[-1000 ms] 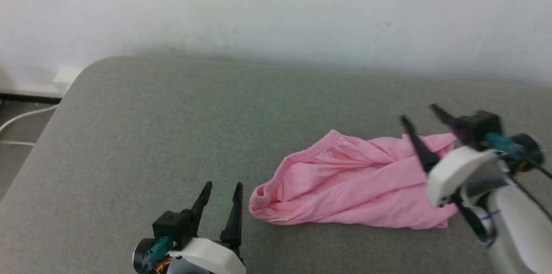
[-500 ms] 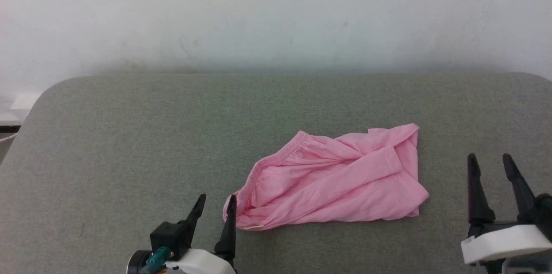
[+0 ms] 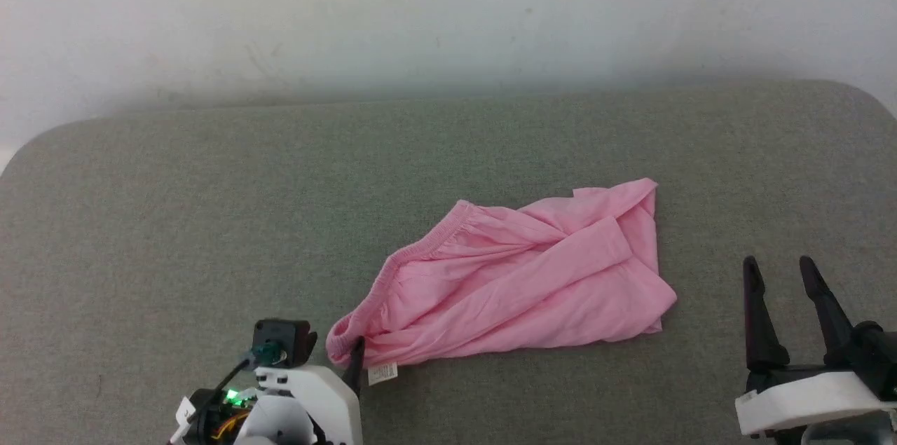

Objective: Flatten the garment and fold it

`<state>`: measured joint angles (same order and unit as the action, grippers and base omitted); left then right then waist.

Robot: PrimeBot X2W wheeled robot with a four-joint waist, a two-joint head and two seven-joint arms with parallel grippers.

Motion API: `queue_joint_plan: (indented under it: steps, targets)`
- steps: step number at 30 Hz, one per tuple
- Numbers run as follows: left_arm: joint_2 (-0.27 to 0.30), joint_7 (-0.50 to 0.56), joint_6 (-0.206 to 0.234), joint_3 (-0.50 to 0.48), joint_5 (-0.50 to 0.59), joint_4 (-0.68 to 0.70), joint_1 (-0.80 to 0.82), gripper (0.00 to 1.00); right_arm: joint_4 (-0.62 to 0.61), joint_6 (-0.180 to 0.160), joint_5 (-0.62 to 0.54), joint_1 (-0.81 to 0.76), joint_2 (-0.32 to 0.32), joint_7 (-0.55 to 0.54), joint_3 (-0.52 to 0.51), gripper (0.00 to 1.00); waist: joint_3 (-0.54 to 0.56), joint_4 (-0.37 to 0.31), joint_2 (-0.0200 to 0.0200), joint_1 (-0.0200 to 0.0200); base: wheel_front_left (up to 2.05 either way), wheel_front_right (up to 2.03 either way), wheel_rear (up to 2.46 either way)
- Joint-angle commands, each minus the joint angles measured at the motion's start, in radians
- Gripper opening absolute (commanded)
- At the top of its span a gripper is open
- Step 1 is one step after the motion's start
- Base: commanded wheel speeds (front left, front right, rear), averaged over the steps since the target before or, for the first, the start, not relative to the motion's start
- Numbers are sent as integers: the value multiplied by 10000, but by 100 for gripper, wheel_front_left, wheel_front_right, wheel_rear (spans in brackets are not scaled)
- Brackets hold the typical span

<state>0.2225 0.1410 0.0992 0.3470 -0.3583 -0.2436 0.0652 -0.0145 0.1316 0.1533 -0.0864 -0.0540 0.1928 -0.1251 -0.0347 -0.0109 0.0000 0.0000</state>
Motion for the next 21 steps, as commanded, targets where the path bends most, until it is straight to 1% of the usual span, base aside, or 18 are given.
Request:
queue_joint_plan:
  steps: [1,4,5,7,9,12,17,21]
  targets:
    - [71,321,125,-2,93,89,256,100,45,-9,-14,112,33,-29,47,100,-150,-78,0,0,0,0,0]
    - [188,1177,265,20,68,20,464,100,179,-9,29,155,34,-33,192,100,-290,-148,0,0,0,0,0]
    - [204,1538,231,66,-5,-67,506,78,214,-9,48,174,35,-17,233,100,-338,-165,0,0,0,0,0]
    - [269,2096,7,262,-85,-163,617,0,292,-9,75,218,35,11,300,100,-413,-196,0,0,0,0,0]
    - [241,2060,-141,233,-230,-63,766,0,381,-9,79,269,36,44,351,100,-454,-218,0,0,0,0,0]
    - [219,1316,-94,-33,-265,141,975,0,492,-9,62,302,36,82,340,100,-427,-167,0,0,0,0,0]
    - [202,-468,268,-733,-257,576,1009,0,637,-9,-21,262,36,47,242,100,-189,137,0,0,0,0,0]
    - [134,-1834,555,-1282,-348,1005,614,0,692,-9,-15,204,37,5,142,100,-13,517,0,0,0,0,0]
